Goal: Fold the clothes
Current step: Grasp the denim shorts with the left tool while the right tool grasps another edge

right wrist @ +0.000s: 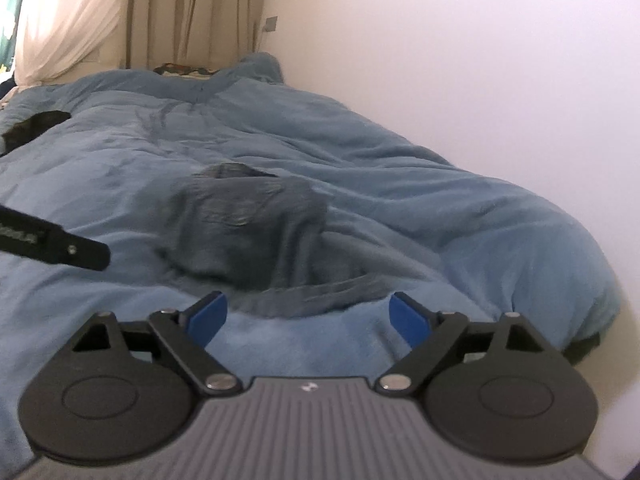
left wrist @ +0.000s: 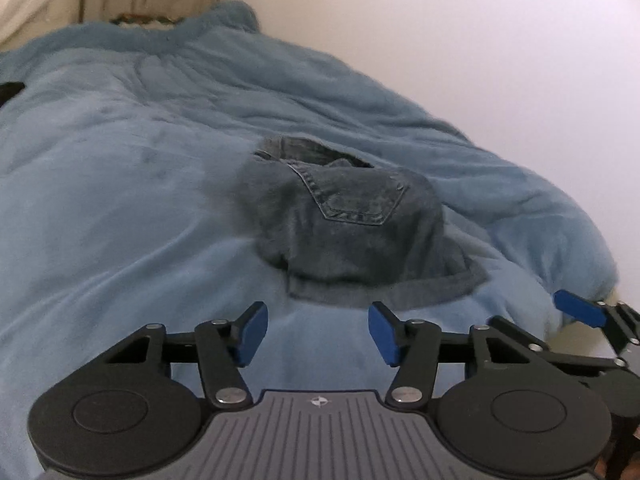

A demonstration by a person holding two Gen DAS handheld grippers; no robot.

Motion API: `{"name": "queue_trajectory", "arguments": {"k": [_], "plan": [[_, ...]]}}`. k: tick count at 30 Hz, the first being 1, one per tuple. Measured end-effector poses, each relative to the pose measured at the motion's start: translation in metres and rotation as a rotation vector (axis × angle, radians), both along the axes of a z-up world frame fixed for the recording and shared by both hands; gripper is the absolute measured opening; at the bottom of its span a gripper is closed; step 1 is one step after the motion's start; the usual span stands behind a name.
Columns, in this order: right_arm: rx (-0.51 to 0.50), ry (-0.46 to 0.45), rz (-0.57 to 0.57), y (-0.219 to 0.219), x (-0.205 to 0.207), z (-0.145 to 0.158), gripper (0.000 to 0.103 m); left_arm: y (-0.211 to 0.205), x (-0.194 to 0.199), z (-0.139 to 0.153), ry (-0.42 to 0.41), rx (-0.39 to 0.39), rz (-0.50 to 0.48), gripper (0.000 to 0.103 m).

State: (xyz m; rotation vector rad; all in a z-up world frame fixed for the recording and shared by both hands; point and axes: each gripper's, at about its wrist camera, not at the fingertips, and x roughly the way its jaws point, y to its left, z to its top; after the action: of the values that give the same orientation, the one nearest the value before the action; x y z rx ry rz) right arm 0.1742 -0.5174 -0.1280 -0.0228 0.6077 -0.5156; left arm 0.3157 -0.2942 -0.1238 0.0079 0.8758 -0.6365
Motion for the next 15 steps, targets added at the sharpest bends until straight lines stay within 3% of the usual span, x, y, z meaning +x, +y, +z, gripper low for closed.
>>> {"name": "queue_trajectory", "arguments": {"k": [8,13,15], "plan": [[-0.024,0.014,0.038,-0.061,0.059,-0.037,0.090,-0.082,0.083,-0.047,0.093,-0.018,-0.044,0.059],[0.027,0.029,0.085,-0.078,0.096,-0.055,0.089,-0.082,0.106,-0.060,0.107,-0.008,0.006,0.073],[0.046,0.046,0.105,-0.080,0.111,-0.061,0.082,-0.087,0.109,-0.062,0.108,-0.007,0.002,0.074]]}}
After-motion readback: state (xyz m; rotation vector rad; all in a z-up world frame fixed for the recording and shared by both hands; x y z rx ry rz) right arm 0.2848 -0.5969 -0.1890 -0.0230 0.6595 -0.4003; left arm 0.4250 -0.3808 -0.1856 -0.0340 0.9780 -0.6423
